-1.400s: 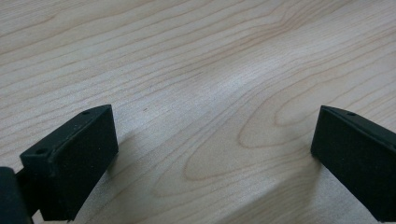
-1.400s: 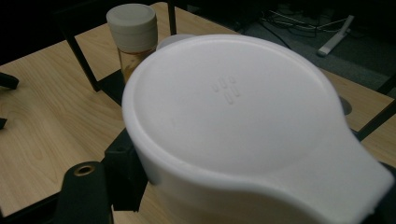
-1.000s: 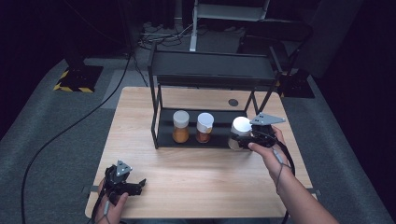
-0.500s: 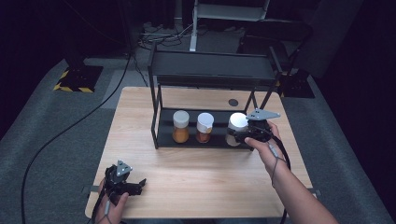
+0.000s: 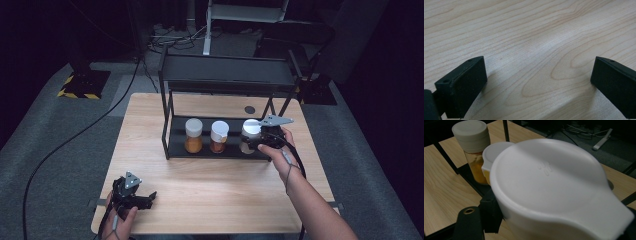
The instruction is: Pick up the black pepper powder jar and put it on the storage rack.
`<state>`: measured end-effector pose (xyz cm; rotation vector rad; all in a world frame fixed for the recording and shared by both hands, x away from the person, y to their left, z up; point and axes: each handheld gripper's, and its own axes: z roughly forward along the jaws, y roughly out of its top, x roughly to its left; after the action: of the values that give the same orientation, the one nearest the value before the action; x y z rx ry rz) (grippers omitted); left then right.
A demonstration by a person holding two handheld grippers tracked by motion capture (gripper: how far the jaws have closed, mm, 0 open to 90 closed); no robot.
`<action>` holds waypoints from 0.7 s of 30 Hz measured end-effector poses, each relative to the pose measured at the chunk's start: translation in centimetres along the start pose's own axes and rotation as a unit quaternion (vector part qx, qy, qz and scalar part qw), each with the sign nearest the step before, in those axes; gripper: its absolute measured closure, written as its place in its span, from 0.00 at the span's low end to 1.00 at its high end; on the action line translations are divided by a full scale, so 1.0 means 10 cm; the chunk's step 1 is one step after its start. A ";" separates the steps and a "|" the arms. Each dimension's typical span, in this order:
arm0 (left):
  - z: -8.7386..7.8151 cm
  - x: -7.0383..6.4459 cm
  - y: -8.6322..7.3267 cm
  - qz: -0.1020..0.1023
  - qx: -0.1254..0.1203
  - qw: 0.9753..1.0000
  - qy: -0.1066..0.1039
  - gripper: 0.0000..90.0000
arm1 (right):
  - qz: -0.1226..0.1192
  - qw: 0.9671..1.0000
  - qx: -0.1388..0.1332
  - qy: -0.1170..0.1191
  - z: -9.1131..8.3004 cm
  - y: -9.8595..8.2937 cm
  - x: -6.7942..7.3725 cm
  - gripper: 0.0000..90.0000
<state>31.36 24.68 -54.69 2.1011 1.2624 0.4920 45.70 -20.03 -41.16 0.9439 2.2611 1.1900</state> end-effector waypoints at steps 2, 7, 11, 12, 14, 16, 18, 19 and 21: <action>0.00 0.00 0.00 0.000 0.000 1.000 0.000 0.00 | 0.003 1.000 0.001 0.001 0.03 0.00 0.00 0.34; 0.00 0.00 0.00 0.000 0.000 1.000 0.000 0.00 | 0.009 1.000 0.005 0.001 0.10 -0.02 -0.02 0.34; 0.00 0.00 0.00 0.000 0.000 1.000 -0.001 0.00 | 0.014 1.000 0.008 0.001 0.16 -0.05 -0.04 0.34; 0.00 0.00 0.00 0.000 0.000 1.000 -0.001 0.00 | 0.015 1.000 0.009 0.001 0.17 -0.06 -0.04 0.34; 0.00 0.00 0.00 0.000 0.000 1.000 -0.001 0.00 | 0.017 1.000 0.010 0.000 0.20 -0.08 -0.06 0.34; 0.00 0.00 0.00 0.001 0.000 1.000 -0.001 0.00 | 0.020 1.000 0.011 -0.001 0.22 -0.10 -0.07 0.34; 0.00 0.00 0.00 0.000 0.000 1.000 -0.001 0.00 | 0.022 1.000 0.013 -0.003 0.24 -0.11 -0.08 0.34; 0.00 0.00 0.00 0.001 0.000 1.000 -0.001 0.00 | 0.023 1.000 0.013 -0.003 0.25 -0.12 -0.09 0.34; 0.00 0.00 0.00 0.001 0.000 1.000 -0.001 0.00 | 0.022 1.000 0.018 -0.004 0.27 -0.13 -0.09 0.34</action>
<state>31.35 24.67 -54.70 2.1018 1.2601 0.4909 47.53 -19.71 -43.72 1.0162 2.2720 1.1664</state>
